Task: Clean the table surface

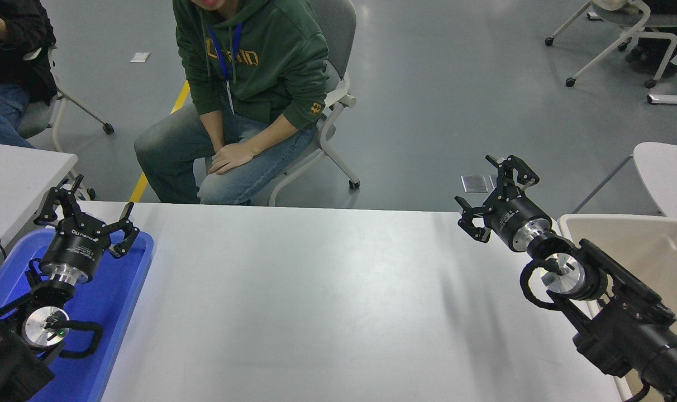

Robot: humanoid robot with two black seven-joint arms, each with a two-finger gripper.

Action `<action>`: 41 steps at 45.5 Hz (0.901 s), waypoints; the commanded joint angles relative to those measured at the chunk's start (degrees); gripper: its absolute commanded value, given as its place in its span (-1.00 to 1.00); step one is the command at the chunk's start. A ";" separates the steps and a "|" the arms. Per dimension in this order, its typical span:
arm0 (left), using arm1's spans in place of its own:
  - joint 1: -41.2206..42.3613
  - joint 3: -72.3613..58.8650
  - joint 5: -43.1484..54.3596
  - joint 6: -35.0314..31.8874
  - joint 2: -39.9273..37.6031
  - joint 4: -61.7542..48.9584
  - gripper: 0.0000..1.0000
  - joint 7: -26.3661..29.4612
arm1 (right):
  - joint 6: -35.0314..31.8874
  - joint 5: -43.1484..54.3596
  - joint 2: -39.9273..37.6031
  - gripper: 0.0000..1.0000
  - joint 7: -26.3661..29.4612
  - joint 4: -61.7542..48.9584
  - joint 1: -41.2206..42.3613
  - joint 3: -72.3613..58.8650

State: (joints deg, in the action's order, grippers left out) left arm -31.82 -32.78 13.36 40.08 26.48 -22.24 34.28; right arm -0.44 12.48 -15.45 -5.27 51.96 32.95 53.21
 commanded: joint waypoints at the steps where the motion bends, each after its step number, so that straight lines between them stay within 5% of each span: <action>1: 0.00 0.00 0.00 0.00 -0.02 0.00 1.00 0.00 | 0.00 0.00 -0.02 1.00 0.00 -0.02 -0.17 0.05; 41: 0.00 0.00 0.00 0.00 0.06 0.00 1.00 0.00 | 0.00 0.00 -0.10 1.00 0.00 -0.10 -0.87 -0.03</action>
State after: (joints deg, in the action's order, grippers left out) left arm -31.82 -32.77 13.36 40.08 26.52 -22.24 34.27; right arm -0.45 12.48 -15.49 -5.27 51.86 32.22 53.23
